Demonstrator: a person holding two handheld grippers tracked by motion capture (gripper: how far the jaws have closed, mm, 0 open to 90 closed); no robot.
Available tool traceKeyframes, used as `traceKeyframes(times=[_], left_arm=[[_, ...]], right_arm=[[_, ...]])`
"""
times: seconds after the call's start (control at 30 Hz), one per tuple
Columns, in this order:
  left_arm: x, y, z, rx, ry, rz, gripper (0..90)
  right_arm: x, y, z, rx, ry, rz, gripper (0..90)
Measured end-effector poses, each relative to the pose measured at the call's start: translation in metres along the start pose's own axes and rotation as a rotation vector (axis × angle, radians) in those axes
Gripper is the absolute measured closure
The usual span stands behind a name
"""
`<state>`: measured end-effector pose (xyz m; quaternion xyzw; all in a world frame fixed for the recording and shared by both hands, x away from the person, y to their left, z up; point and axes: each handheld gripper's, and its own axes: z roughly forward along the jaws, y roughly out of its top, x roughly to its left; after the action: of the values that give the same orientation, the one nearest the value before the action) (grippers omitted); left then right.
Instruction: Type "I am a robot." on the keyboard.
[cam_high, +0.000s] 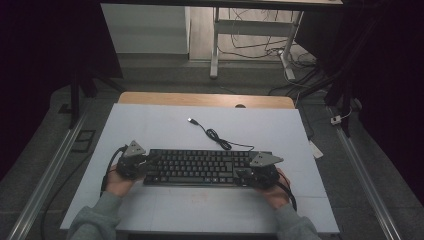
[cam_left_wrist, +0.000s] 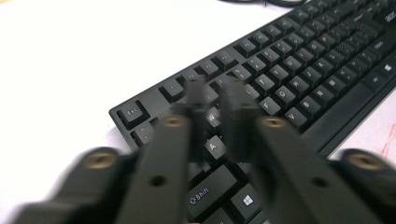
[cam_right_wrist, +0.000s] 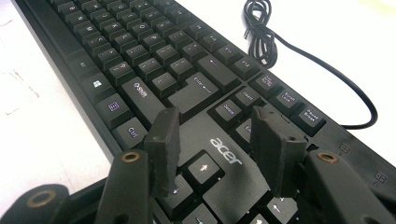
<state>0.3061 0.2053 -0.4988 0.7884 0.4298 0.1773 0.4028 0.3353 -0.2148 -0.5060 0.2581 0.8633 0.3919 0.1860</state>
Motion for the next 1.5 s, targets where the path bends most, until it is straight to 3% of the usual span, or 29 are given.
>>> traceKeyframes(times=[0.13, 0.3, 0.97, 1.5], left_arm=[[0.001, 0.000, 0.000, -0.008, -0.002, -0.018, 58.9], [-0.001, 0.001, -0.001, -0.014, -0.001, -0.027, 48.9], [-0.019, 0.006, 0.000, -0.015, -0.065, 0.013, 44.0], [-0.046, 0.006, 0.016, 0.059, -0.140, 0.100, 43.0]], right_arm=[[0.000, 0.000, 0.000, -0.001, 0.000, 0.000, 52.6], [0.000, 0.000, 0.000, -0.002, 0.000, 0.000, 52.6], [-0.001, 0.000, -0.001, -0.003, -0.002, 0.005, 52.6], [-0.001, 0.000, 0.000, -0.003, -0.001, 0.004, 52.6]])
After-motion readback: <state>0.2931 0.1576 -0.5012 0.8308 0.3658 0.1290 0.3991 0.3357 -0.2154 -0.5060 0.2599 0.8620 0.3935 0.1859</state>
